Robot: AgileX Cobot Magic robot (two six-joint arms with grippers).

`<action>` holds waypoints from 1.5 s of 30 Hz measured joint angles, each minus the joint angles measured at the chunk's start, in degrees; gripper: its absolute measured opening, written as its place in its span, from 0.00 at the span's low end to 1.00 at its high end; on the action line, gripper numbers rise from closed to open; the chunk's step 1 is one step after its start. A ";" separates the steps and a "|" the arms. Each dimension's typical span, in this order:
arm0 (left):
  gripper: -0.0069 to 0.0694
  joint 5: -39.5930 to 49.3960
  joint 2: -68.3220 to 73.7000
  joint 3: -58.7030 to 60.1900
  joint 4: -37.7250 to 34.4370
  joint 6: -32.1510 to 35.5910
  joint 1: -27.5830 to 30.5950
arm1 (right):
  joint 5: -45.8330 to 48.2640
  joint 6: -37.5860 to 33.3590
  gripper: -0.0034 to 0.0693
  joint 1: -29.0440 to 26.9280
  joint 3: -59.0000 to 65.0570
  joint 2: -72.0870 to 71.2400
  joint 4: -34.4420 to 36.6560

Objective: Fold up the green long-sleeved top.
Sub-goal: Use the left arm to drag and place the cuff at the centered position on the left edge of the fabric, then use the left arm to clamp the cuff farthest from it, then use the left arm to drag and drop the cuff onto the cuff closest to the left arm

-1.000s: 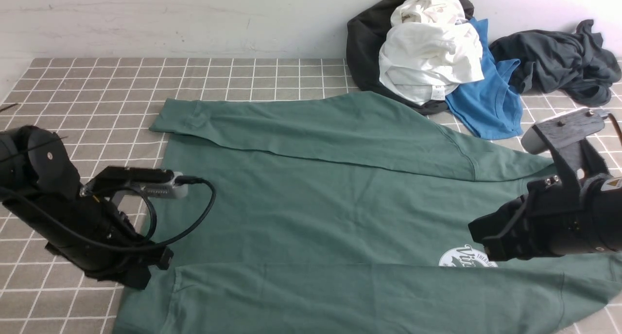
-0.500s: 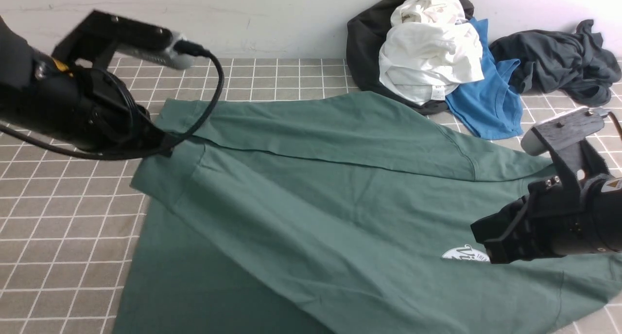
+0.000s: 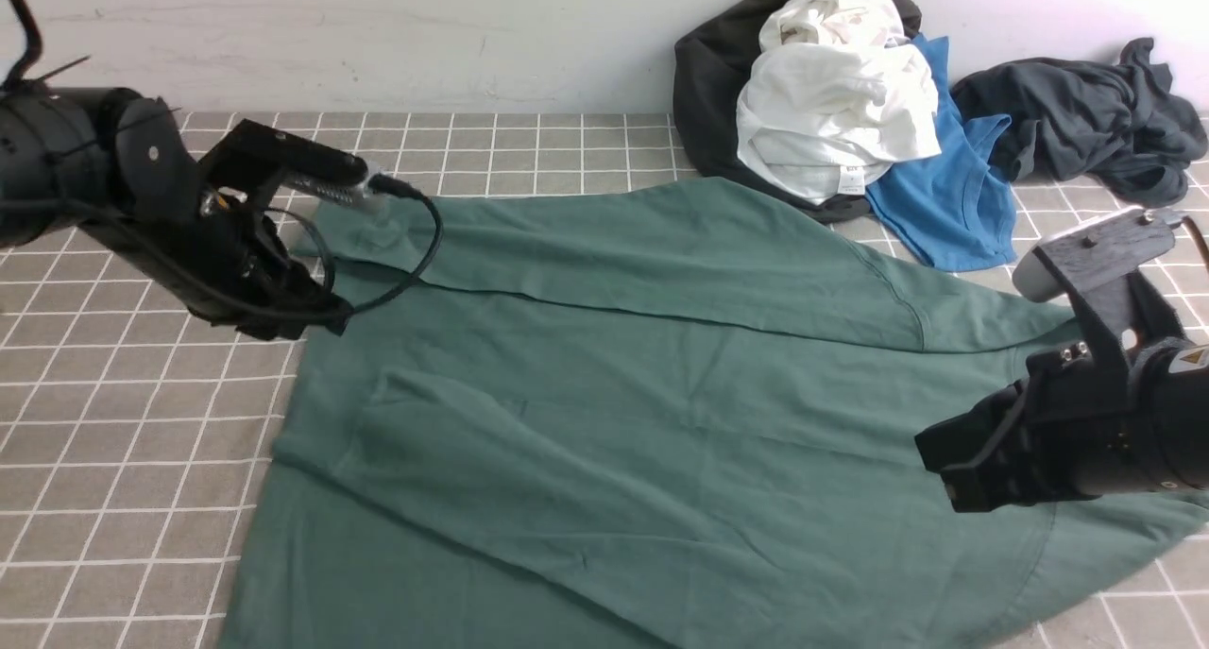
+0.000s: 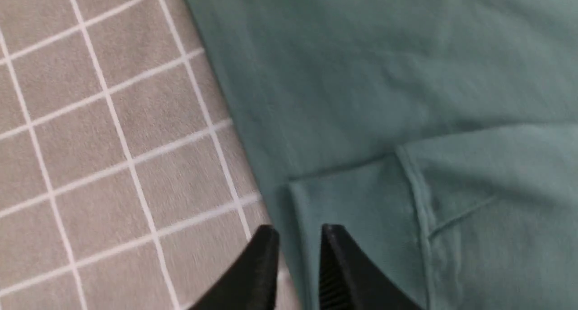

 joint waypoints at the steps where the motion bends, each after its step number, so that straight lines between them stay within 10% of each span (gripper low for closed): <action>1: 0.37 0.60 1.21 -2.08 0.00 -1.16 0.22 | 0.00 0.00 0.03 0.00 0.00 0.00 0.00; 7: 0.64 2.22 12.84 -18.88 -0.90 -10.17 2.16 | -0.05 -0.02 0.03 0.00 0.00 0.59 1.34; 23: 0.66 -1.30 35.32 -40.92 -0.08 -30.32 6.93 | -1.32 -0.02 0.03 0.00 0.00 4.51 1.98; 29: 0.45 -4.60 36.82 -41.79 -3.14 -30.14 6.97 | -2.16 -0.02 0.03 0.00 0.00 6.48 2.14; 33: 0.13 -2.74 36.74 -42.24 -4.63 -26.23 7.11 | -2.17 -0.02 0.03 0.00 0.00 7.05 2.14; 45: 0.08 24.18 22.81 -47.02 -5.39 -9.08 6.31 | -1.25 -0.17 0.03 0.00 0.00 6.99 1.73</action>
